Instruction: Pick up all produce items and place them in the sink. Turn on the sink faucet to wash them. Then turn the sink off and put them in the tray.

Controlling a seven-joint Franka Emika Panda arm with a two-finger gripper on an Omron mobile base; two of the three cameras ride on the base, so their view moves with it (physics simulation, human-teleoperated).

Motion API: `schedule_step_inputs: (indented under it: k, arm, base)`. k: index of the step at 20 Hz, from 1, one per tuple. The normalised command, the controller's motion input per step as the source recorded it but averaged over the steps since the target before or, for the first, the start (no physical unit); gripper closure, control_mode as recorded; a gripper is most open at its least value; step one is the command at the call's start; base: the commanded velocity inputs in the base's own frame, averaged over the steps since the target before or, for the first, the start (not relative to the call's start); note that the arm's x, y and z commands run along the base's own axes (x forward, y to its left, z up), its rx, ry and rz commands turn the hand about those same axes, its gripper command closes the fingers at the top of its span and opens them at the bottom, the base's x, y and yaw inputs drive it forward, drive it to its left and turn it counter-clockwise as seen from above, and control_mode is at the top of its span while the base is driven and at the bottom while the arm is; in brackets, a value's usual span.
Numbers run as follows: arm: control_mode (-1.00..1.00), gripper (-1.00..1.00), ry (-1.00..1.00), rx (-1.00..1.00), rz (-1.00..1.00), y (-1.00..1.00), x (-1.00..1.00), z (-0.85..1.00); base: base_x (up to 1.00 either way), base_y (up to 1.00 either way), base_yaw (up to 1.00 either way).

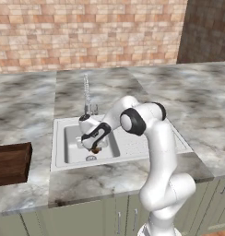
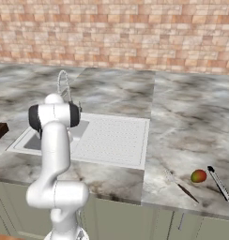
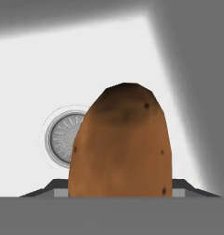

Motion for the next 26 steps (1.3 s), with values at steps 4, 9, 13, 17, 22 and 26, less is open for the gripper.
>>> schedule_step_inputs:
  k: [4, 9, 13, 17, 22, 26]
  arm:
    - [-1.0, 1.0, 0.0, 0.0, -0.02, 0.08, 0.17, -0.34]
    - [-1.0, 1.0, 0.0, 0.0, 0.0, 0.03, 0.06, -0.32]
    - [-1.0, 1.0, 0.0, 0.0, 0.0, 0.05, 0.1, -0.31]
    - [-1.0, 1.0, 0.0, 0.0, 0.0, 0.08, 0.12, -0.31]
    - [-1.0, 1.0, 0.0, 0.0, 0.0, 0.09, 0.14, -0.3]
    - [-1.0, 1.0, 0.0, 0.0, 0.0, 0.13, 0.16, -0.3]
  base:
    - [0.0, 0.0, 0.0]
    - [0.0, 0.0, 0.0]
    - [0.0, 0.0, 0.0]
    - [0.0, 0.0, 0.0]
    - [0.0, 0.0, 0.0]
    - [0.0, 0.0, 0.0]
